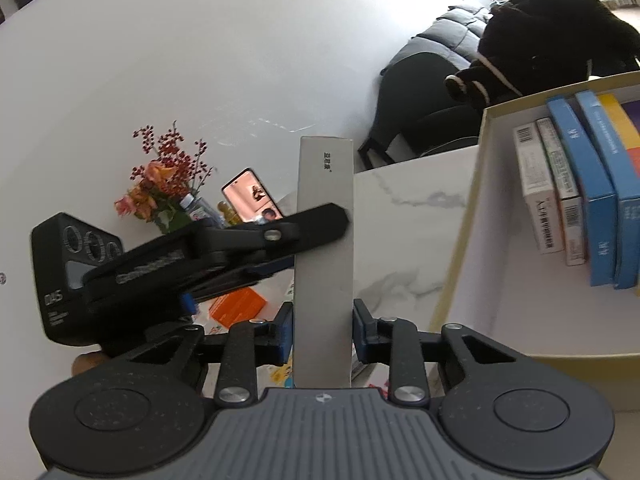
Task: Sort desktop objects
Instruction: 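Grasp the long white box with the right tool while the left tool releases it, then lower the long white box upright into the beige box with the right tool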
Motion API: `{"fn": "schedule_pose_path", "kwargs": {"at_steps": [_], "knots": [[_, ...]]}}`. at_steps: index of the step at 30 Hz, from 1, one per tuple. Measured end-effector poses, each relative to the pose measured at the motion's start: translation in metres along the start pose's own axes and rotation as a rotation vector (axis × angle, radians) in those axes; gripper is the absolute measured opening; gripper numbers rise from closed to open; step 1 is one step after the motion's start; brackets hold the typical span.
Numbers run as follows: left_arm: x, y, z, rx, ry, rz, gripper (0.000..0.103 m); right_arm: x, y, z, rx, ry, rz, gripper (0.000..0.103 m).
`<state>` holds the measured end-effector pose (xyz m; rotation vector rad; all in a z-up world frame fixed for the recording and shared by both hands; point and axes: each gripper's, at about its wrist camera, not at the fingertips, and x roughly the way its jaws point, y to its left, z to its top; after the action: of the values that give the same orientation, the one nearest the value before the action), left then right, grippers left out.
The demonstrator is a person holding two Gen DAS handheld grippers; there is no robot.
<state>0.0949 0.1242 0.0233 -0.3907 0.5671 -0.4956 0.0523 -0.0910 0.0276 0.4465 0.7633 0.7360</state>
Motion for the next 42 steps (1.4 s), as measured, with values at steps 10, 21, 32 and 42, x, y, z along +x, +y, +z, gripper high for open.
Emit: {"fn": "schedule_pose_path", "kwargs": {"at_steps": [10, 21, 32, 42], "knots": [[-0.014, -0.007, 0.001, 0.034, -0.055, -0.003, 0.073, -0.017, -0.029, 0.017, 0.049, -0.037, -0.064, 0.032], [-0.014, 0.005, -0.012, 0.058, -0.027, 0.086, 0.073, -0.036, -0.049, 0.052, 0.054, -0.187, -0.247, 0.032], [-0.023, 0.023, -0.022, 0.016, 0.011, 0.121, 0.073, 0.009, -0.089, 0.071, 0.251, -0.150, -0.303, 0.032], [-0.034, 0.036, -0.025, -0.003, 0.023, 0.155, 0.073, 0.050, -0.088, 0.076, 0.191, -0.099, -0.403, 0.032]]}}
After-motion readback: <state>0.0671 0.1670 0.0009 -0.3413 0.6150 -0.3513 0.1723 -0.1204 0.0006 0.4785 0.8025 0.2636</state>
